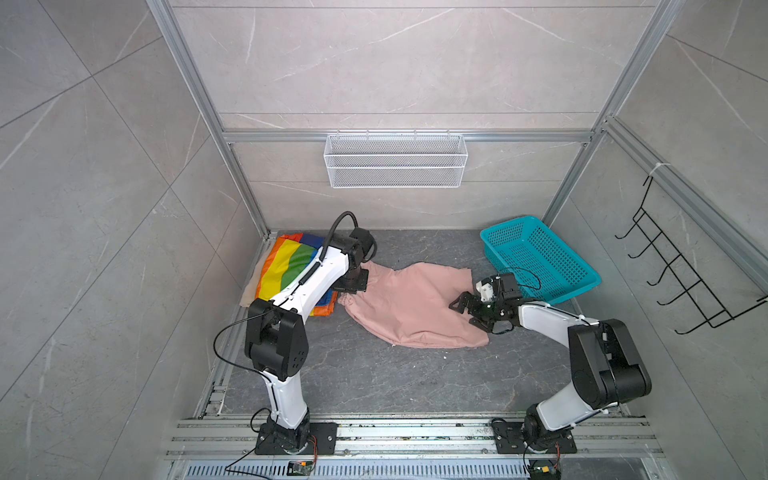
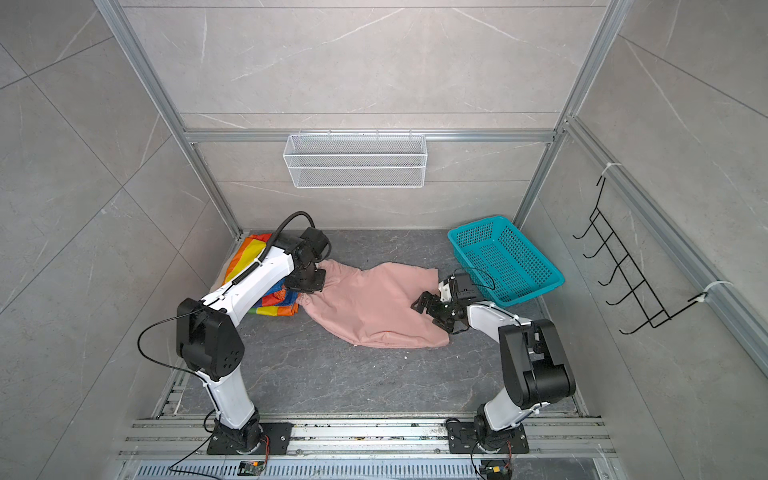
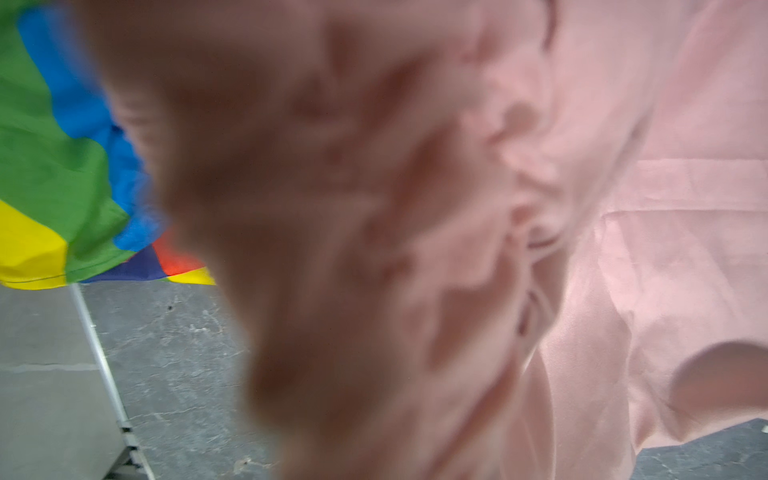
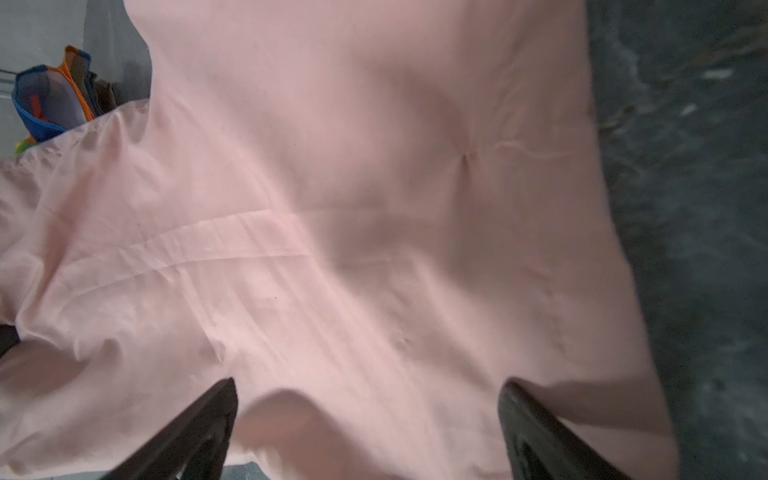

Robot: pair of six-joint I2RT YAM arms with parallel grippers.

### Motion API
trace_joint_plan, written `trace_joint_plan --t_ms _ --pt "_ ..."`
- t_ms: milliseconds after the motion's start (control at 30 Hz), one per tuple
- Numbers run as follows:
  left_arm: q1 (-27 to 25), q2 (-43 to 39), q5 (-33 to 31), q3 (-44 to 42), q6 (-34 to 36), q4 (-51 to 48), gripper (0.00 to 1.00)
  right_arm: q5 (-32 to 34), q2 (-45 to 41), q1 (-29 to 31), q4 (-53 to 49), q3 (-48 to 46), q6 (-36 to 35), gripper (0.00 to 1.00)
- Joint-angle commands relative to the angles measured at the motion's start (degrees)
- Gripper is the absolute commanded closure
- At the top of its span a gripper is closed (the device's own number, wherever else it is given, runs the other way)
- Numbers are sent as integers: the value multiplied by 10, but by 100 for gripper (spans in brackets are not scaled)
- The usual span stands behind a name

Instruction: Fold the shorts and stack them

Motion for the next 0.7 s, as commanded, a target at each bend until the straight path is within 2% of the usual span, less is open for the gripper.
trace_joint_plan --t_ms 0,133,267,500,667 --pt "-10 12 -32 32 9 -57 100 14 -7 38 32 30 63 1" --pt "-19 14 -20 48 4 -58 100 43 13 83 119 52 178 1" --pt "-21 9 -4 50 -7 -48 100 56 96 122 176 130 261 1" --pt "-21 -3 35 15 -14 -10 100 58 294 174 203 351 346 1" --pt "-21 -12 48 -20 -14 19 100 66 408 188 176 475 368 1"
